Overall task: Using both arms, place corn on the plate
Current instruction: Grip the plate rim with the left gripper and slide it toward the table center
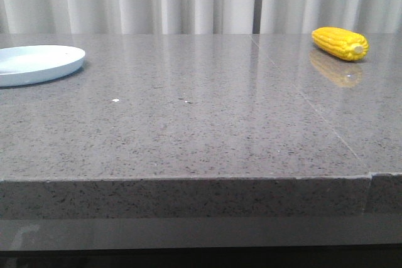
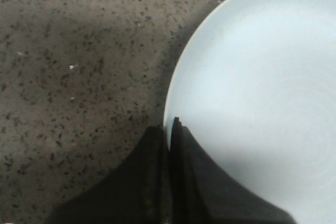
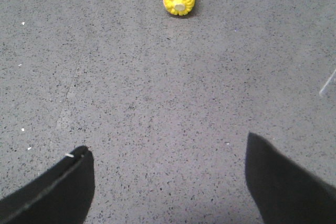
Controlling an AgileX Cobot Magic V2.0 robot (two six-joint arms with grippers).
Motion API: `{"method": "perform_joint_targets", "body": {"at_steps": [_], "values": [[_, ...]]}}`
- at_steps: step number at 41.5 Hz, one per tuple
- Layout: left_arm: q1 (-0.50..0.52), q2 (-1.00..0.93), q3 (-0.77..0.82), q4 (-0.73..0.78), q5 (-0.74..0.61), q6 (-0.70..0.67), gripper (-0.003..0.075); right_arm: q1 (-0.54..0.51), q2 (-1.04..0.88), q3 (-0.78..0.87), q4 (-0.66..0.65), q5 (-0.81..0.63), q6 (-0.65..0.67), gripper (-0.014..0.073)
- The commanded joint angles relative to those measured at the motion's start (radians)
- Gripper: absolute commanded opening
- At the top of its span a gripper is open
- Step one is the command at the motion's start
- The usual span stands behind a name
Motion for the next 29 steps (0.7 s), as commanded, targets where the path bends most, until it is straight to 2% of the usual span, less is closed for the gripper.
{"method": "perform_joint_targets", "body": {"at_steps": [1, 8, 17, 29], "values": [[-0.006, -0.062, -0.036, -0.06, -0.01, 0.002, -0.002, -0.005, 0.007, -0.033, -0.004, -0.064, -0.012, 0.0614], [-0.038, -0.095, -0.093, -0.099, 0.044, 0.002, -0.002, -0.005, 0.007, -0.033, -0.004, -0.065, -0.012, 0.0614], [-0.157, -0.104, -0.237, -0.11, 0.156, 0.002, -0.002, -0.005, 0.007, -0.033, -0.004, -0.064, -0.012, 0.0614], [-0.347, -0.093, -0.276, -0.118, 0.11, 0.002, -0.002, -0.005, 0.007, -0.033, -0.004, -0.064, -0.012, 0.0614]]}}
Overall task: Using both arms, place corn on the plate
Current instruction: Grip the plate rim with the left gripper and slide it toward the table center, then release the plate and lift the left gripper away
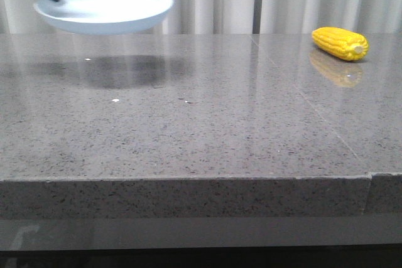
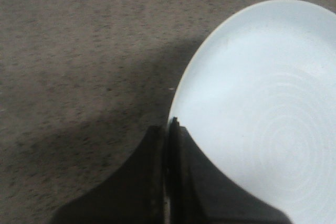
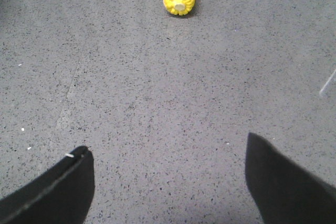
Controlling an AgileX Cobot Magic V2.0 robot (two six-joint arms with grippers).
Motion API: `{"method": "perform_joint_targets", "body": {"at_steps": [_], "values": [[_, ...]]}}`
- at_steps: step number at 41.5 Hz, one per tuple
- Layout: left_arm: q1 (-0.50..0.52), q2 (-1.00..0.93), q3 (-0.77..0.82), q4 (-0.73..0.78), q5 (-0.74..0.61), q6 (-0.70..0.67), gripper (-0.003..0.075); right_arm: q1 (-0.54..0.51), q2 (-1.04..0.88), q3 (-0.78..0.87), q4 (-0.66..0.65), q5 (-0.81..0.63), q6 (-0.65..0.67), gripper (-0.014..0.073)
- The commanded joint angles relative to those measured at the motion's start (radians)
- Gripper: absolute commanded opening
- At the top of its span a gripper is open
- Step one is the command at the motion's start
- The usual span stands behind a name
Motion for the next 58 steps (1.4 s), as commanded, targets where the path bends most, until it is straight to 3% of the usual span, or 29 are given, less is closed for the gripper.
{"method": "perform_joint_targets", "body": {"at_steps": [1, 11, 30, 33, 39, 42, 58], "values": [[-0.061, -0.047, -0.035, -0.051, -0.056, -0.001, -0.002, -0.005, 0.007, -0.033, -0.004, -0.064, -0.012, 0.0614], [-0.195, 0.023, -0.034, -0.022, -0.086, -0.038, -0.002, -0.005, 0.007, -0.033, -0.004, -0.063, -0.012, 0.0614], [-0.258, 0.11, -0.034, -0.01, -0.087, -0.038, -0.0018, -0.005, 0.007, -0.033, -0.004, -0.063, -0.012, 0.0614], [-0.258, 0.11, -0.034, -0.006, -0.087, -0.038, 0.0022, -0.005, 0.007, -0.033, -0.004, -0.063, -0.012, 0.0614], [-0.258, 0.11, -0.034, 0.01, -0.087, -0.038, 0.0267, -0.005, 0.007, -0.033, -0.004, -0.063, -0.012, 0.0614], [-0.258, 0.1, -0.034, 0.015, -0.079, -0.038, 0.0347, -0.005, 0.007, -0.033, -0.004, -0.063, -0.012, 0.0614], [-0.276, -0.116, -0.034, 0.206, -0.056, -0.1, 0.0361, -0.005, 0.007, -0.033, -0.003, -0.054, -0.012, 0.0614]]}}
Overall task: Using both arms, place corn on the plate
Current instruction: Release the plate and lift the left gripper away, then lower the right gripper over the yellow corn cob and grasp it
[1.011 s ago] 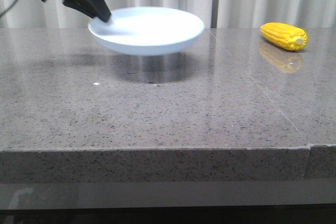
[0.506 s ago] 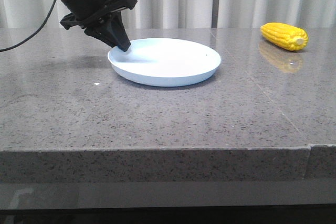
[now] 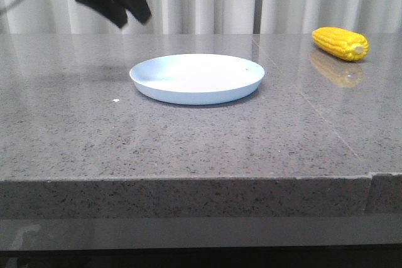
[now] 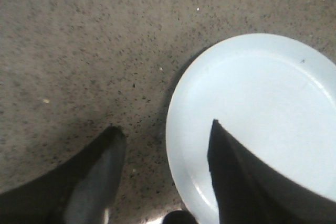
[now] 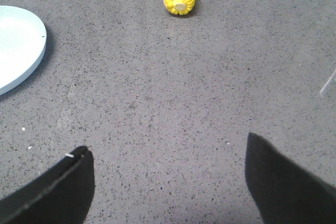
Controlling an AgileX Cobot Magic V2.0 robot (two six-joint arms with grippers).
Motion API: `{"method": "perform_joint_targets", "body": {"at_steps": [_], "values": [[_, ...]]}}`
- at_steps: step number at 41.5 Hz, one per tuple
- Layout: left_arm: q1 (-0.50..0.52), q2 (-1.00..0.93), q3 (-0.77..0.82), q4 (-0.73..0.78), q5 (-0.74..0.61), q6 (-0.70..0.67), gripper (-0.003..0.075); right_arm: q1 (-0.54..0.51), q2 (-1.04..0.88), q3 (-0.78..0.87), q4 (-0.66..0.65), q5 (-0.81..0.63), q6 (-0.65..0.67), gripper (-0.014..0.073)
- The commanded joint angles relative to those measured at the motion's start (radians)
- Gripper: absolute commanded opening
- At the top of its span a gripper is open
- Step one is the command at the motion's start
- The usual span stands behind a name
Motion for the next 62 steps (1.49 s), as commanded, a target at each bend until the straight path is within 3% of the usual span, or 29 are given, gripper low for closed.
{"method": "perform_joint_targets", "body": {"at_steps": [1, 10, 18, 36, 62], "values": [[-0.024, -0.143, -0.031, 0.065, -0.011, -0.064, 0.0361, -0.005, 0.007, -0.033, -0.003, -0.055, -0.011, 0.0614], [-0.124, -0.318, 0.079, 0.219, -0.02, -0.135, 0.0358, -0.005, 0.016, -0.064, -0.003, -0.023, -0.011, 0.0614], [-0.21, -0.504, 0.274, 0.41, -0.062, -0.286, 0.0358, -0.005, 0.094, -0.152, -0.004, 0.06, -0.01, 0.0614], [-0.212, -0.929, 0.731, 0.408, -0.155, -0.395, 0.0358, -0.005, 0.418, -0.378, -0.004, 0.093, 0.001, 0.0614], [-0.212, -0.998, 0.797, 0.408, -0.144, -0.395, 0.0358, -0.028, 1.1, -1.001, -0.004, 0.12, 0.028, 0.0617]]}}
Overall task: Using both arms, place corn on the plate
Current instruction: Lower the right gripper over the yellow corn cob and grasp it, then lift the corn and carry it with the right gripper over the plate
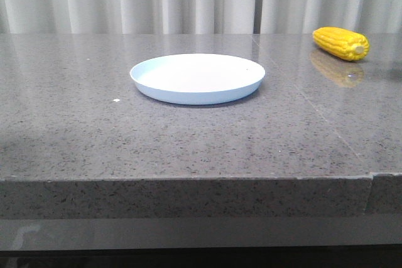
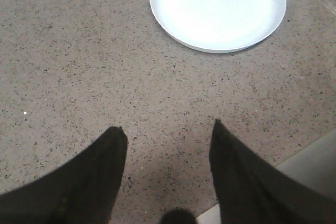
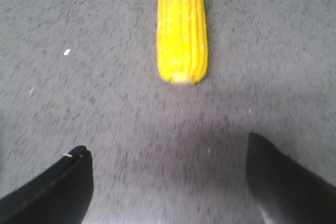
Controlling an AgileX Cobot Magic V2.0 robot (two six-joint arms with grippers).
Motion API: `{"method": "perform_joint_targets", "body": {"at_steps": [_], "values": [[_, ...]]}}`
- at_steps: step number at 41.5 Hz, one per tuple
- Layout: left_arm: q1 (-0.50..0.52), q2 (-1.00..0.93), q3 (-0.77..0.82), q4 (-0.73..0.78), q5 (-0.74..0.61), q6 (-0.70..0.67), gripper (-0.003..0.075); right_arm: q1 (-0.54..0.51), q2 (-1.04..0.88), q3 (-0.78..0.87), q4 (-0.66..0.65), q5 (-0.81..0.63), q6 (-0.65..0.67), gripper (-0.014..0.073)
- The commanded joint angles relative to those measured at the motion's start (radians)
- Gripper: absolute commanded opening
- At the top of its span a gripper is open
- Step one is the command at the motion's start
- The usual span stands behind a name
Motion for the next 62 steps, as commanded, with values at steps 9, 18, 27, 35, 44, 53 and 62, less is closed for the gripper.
{"method": "perform_joint_targets", "body": {"at_steps": [9, 18, 27, 35, 44, 53, 62], "values": [[-0.004, -0.006, -0.026, -0.011, -0.066, -0.012, 0.0358, -0.012, 0.229, -0.27, -0.003, -0.053, 0.0, 0.0615], [-0.004, -0.006, -0.026, -0.011, -0.069, -0.012, 0.0358, -0.012, 0.375, -0.401, -0.003, -0.086, 0.0, 0.0615], [-0.004, -0.006, -0.026, -0.011, -0.069, -0.012, 0.0358, -0.012, 0.452, -0.439, -0.003, -0.147, 0.0, 0.0615], [-0.004, -0.006, -0.026, -0.011, -0.069, -0.012, 0.0358, -0.012, 0.472, -0.439, -0.003, -0.146, 0.0, 0.0462], [-0.004, -0.006, -0.026, -0.011, -0.069, -0.012, 0.0358, -0.009, 0.437, -0.439, -0.003, -0.098, 0.0, 0.0297], [-0.004, -0.006, -0.026, -0.011, -0.07, -0.012, 0.0358, 0.015, 0.327, -0.432, 0.012, -0.009, -0.001, 0.03], [-0.004, -0.006, -0.026, -0.011, -0.07, -0.012, 0.0358, 0.099, 0.175, -0.359, 0.054, 0.028, -0.064, 0.03]]}}
